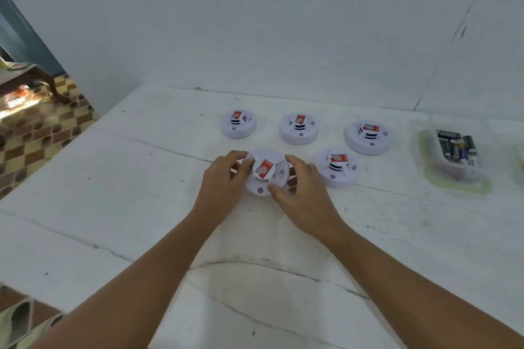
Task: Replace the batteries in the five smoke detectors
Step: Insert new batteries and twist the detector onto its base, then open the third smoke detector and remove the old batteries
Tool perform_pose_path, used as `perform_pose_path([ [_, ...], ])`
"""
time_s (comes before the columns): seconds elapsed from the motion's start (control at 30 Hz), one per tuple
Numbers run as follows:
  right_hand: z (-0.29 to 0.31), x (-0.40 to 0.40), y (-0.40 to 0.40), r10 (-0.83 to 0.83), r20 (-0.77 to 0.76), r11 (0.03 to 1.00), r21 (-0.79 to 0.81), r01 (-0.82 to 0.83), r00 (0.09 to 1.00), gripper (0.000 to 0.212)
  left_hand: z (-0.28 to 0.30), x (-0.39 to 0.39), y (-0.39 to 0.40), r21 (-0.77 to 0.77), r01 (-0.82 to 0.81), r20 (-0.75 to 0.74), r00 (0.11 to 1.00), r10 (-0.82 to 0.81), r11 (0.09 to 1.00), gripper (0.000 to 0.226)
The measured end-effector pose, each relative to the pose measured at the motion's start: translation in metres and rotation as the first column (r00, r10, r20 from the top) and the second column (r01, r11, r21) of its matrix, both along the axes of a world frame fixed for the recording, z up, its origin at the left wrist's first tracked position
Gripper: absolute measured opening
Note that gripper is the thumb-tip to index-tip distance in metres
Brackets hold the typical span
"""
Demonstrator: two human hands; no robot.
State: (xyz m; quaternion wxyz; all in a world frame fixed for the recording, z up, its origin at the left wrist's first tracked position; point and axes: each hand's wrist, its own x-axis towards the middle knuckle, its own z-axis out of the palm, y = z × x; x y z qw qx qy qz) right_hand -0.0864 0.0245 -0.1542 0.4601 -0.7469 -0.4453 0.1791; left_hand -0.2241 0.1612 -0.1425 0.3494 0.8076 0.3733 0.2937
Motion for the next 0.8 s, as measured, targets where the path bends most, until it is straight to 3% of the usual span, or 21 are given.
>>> perform_pose_path([
  [0.3, 0.01, -0.001, 0.071, -0.179, -0.034, 0.975, -0.14, 0.173, 0.983, 0.024, 0.01, 0.018, 0.071, -0.056, 0.125, -0.137, 0.982, -0.132, 0.991, 0.027],
  [0.43, 0.017, 0.004, 0.084, -0.201, -0.025, 0.957, -0.217, 0.191, 0.979, 0.03, 0.006, 0.028, 0.082, -0.083, 0.131, -0.132, 0.981, -0.142, 0.988, 0.026],
  [0.53, 0.022, 0.006, 0.089, -0.194, 0.019, 0.94, -0.282, 0.192, 0.981, 0.024, 0.002, 0.031, 0.087, -0.074, 0.128, -0.16, 0.977, -0.138, 0.989, 0.026],
  [0.8, 0.022, 0.002, 0.09, -0.199, 0.072, 0.932, -0.293, 0.212, 0.977, 0.017, 0.005, 0.026, 0.094, -0.059, 0.173, -0.2, 0.963, -0.182, 0.983, 0.026],
])
